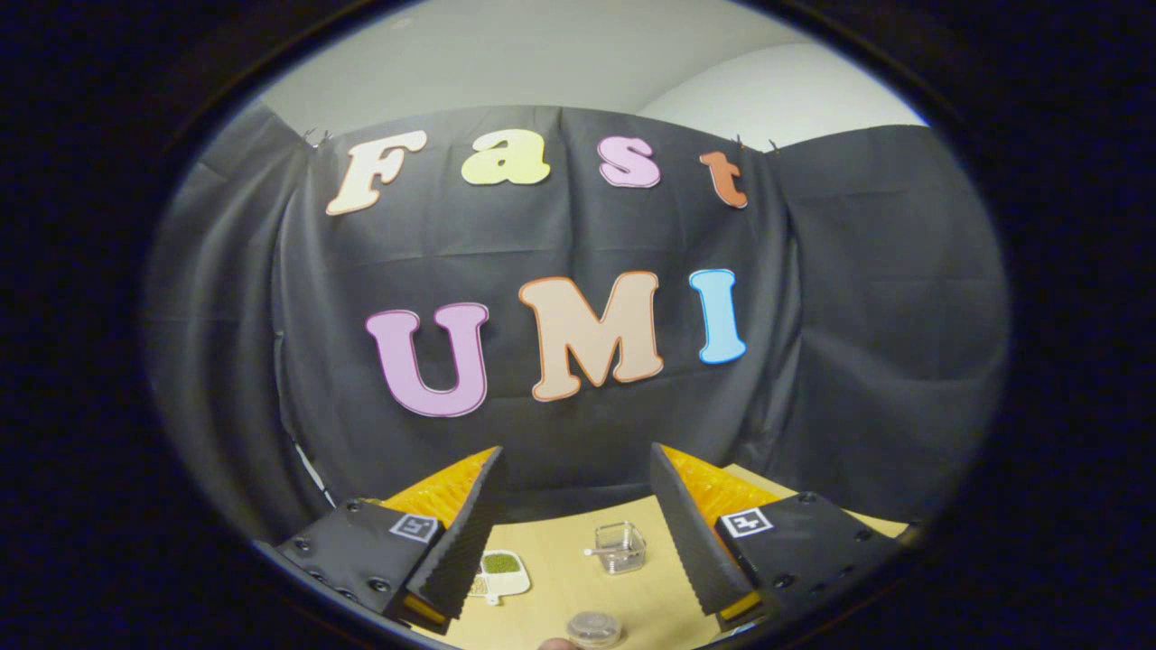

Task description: Take the bottle from table, then pour the juice into the cup, finally place the bottle on the coaster

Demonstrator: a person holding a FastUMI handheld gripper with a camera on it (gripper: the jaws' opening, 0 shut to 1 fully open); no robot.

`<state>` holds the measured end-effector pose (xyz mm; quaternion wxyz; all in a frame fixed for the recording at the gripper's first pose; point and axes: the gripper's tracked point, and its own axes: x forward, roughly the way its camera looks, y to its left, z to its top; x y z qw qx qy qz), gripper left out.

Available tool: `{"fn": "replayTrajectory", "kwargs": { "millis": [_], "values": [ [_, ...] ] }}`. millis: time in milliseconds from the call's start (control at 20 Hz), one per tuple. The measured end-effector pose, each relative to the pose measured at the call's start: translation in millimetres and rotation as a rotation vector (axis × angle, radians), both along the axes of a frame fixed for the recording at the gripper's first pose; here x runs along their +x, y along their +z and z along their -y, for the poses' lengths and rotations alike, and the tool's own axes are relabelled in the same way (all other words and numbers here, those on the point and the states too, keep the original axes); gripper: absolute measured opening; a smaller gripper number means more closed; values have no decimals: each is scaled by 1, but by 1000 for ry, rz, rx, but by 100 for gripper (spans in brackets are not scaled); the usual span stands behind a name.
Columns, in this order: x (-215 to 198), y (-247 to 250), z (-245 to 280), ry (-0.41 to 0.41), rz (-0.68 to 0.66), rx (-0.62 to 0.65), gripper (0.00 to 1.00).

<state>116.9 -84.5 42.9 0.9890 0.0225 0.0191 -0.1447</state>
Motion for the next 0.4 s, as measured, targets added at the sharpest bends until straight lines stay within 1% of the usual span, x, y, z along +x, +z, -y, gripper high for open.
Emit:
{"fn": "replayTrajectory", "kwargs": {
  "millis": [200, 400],
  "values": [
    [0, 16, 2, -3, 32, -25, 97],
    [1, 13, 4, -3, 24, -24, 97]
  ]
}}
